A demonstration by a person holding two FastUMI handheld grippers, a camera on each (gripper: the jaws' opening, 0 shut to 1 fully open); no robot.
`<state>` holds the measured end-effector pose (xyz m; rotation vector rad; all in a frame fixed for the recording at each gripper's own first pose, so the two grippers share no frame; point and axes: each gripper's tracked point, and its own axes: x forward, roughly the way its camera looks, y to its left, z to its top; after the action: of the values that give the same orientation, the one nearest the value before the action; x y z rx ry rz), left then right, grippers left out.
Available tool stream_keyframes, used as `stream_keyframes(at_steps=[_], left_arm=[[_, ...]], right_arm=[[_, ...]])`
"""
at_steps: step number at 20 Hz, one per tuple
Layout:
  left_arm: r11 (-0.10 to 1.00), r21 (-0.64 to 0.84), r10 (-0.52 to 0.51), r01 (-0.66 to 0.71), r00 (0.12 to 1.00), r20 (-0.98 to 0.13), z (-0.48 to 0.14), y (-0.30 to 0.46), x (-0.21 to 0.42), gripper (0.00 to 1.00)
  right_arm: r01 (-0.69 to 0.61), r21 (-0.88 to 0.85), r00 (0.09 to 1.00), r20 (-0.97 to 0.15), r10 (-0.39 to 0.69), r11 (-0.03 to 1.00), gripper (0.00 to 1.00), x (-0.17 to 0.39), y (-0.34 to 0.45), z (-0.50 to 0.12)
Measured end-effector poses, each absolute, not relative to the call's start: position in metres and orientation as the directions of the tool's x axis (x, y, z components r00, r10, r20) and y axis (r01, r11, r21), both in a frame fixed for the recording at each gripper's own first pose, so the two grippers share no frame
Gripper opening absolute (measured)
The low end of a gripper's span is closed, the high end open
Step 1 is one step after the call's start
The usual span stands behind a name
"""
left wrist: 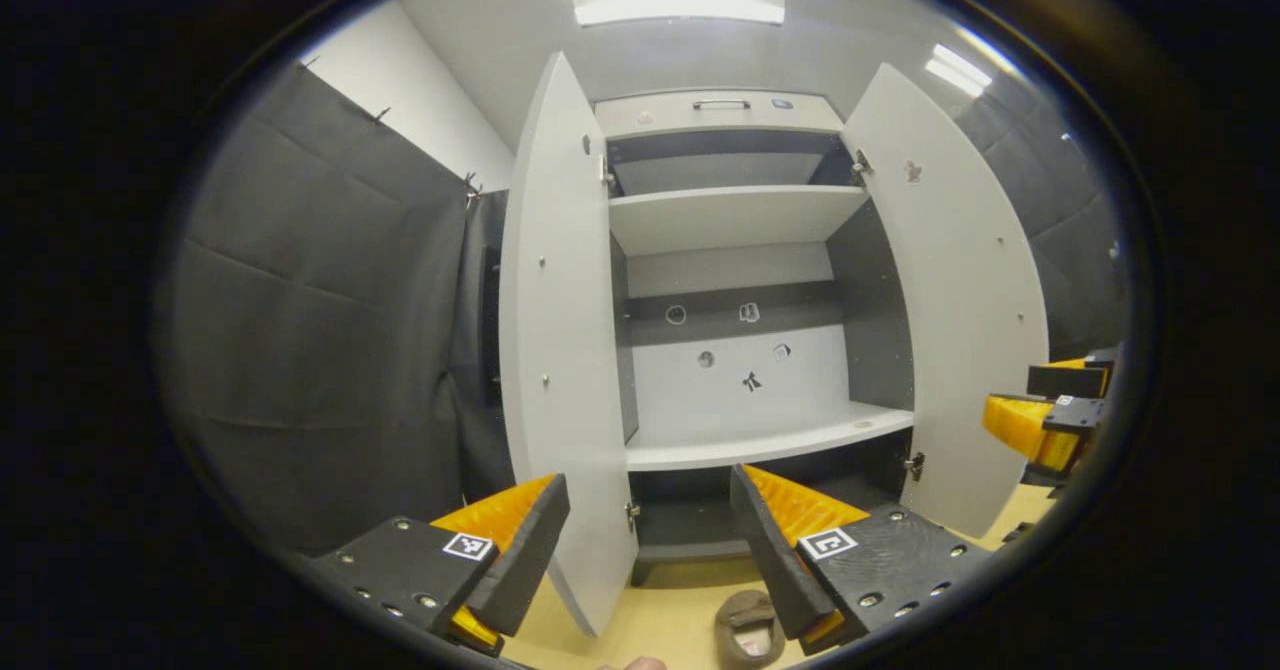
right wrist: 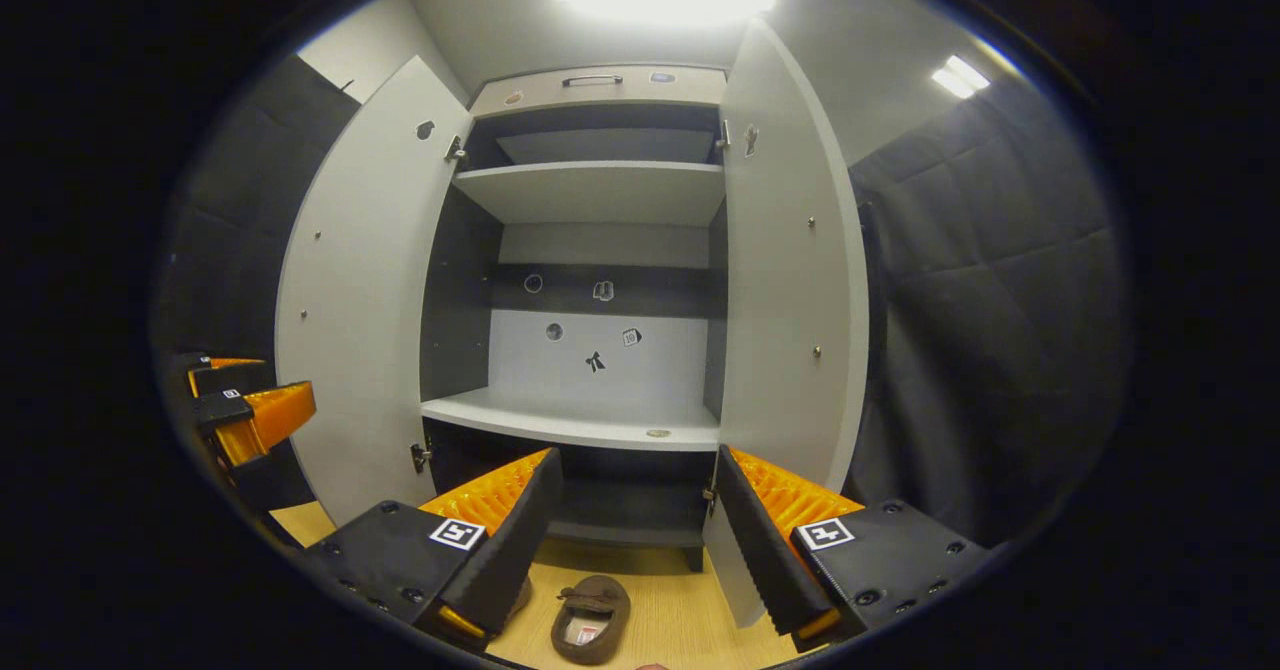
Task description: Grab one shoe with the right hand and put it into the shoe cabinet, grab the other shoe with the left hand and put it into the shoe cabinet; then close the right door with the right hand and the left door with the left hand.
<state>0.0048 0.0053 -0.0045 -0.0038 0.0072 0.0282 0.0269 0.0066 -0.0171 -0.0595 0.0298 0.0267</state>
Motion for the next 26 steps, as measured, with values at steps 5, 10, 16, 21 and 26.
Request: stream_keyframes(at_steps=[5,10,16,21,26], left_arm=[[0.998,0.005,0.065,-0.065,0.998,-0.012,-0.006,0.017,-0.002,0.99],[0.994,0.013,0.106,-0.106,0.994,-0.020,-0.007,0.028,-0.012,0.99],[0.986,0.032,0.165,-0.164,0.985,-0.042,-0.012,0.048,-0.023,0.94],[0.975,0.050,0.221,-0.218,0.973,-0.059,-0.017,0.069,-0.033,0.94],[0.964,0.060,0.263,-0.259,0.962,-0.075,-0.021,0.083,-0.037,0.94]], right_arm=[[-0.081,-0.043,0.993,-0.091,0.077,0.996,0.97,0.046,0.022,-0.040],[-0.167,-0.010,0.958,-0.237,0.160,0.986,0.98,0.064,0.044,-0.091],[-0.223,0.005,0.887,-0.415,0.204,0.975,0.98,0.079,0.063,-0.163],[-0.269,0.011,0.818,-0.526,0.234,0.963,0.98,0.082,0.076,-0.213],[-0.309,-0.024,0.757,-0.612,0.230,0.951,0.98,0.082,0.084,-0.256]])
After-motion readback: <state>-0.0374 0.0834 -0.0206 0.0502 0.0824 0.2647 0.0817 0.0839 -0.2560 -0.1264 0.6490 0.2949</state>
